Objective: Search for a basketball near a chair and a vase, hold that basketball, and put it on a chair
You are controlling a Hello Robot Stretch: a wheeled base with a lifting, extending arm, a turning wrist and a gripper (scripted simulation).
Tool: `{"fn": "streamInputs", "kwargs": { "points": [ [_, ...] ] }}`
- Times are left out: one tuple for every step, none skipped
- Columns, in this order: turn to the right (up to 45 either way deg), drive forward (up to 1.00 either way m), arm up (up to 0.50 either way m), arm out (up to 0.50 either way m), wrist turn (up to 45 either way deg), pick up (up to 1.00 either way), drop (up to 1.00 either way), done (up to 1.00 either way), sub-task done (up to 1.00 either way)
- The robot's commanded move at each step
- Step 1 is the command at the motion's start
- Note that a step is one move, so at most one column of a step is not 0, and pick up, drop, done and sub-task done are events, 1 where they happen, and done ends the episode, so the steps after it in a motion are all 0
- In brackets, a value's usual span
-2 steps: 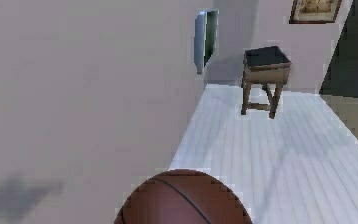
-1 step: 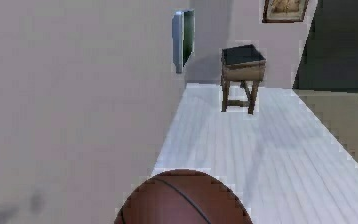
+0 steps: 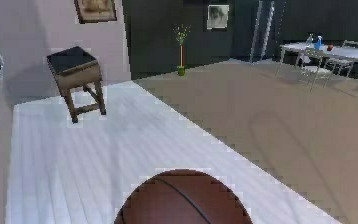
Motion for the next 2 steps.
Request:
{"fn": "streamInputs", "kwargs": {
  "points": [
    [45.0, 0.00, 0.00, 0.00, 0.0, 0.00, 0.00, 0.00, 0.00],
    [45.0, 0.00, 0.00, 0.00, 0.0, 0.00, 0.00, 0.00, 0.00]
  ]
}}
